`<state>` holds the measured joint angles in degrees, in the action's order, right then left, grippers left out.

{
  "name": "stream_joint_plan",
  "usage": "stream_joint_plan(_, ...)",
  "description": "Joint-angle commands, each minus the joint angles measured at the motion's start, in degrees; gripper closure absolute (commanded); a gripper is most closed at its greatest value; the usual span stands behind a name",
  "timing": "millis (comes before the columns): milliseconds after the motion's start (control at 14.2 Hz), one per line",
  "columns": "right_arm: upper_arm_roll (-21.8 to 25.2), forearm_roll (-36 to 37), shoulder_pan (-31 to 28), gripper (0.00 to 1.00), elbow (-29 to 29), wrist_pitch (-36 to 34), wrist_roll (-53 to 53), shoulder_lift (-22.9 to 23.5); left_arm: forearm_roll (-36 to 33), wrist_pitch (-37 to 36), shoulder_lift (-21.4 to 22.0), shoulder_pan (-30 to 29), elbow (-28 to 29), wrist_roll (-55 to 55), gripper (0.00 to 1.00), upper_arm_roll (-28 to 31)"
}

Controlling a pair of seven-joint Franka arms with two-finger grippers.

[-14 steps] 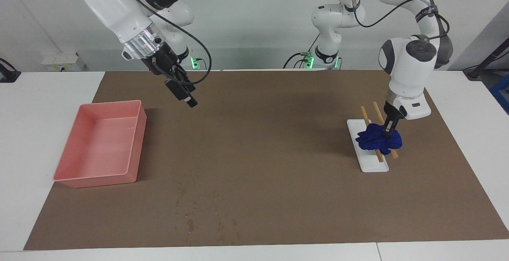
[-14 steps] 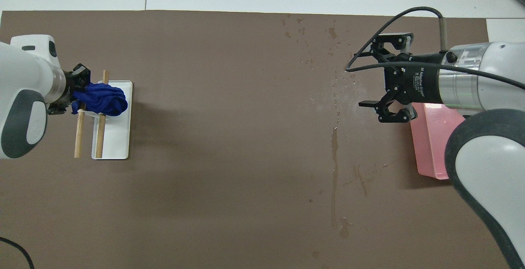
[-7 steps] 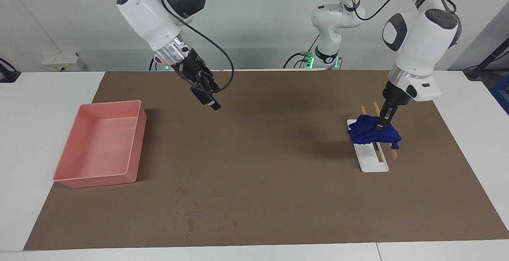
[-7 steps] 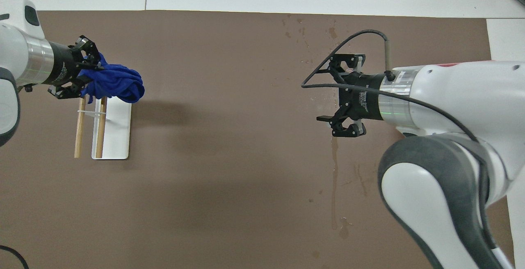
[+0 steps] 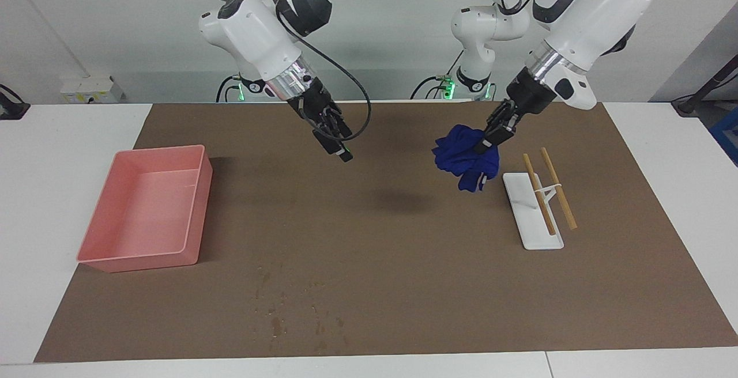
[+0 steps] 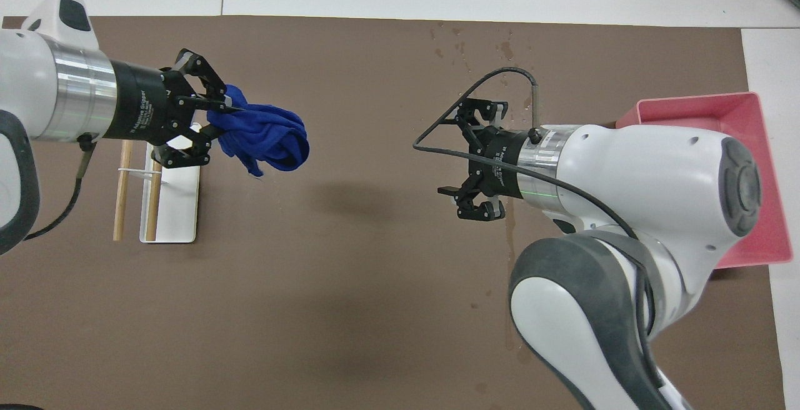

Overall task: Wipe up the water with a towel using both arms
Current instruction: 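Lift the blue cloth with the left gripper while the right gripper approaches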

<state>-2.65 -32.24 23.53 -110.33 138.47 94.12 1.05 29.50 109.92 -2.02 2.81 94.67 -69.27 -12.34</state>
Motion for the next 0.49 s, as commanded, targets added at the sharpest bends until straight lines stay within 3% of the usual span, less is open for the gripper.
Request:
stream_joint_plan(0,0.19,-1.07,2.75,0.00,0.11,5.49,4.14,2.20,3.28,0.20,0.97,0.27,0.95,-4.10,1.00,-2.93)
stream_joint_plan(423,0.11,-1.07,2.75,0.00,1.17,5.15,6.77,2.55,3.28,15.22,5.18,5.97,12.28,-5.17,1.00,-4.97)
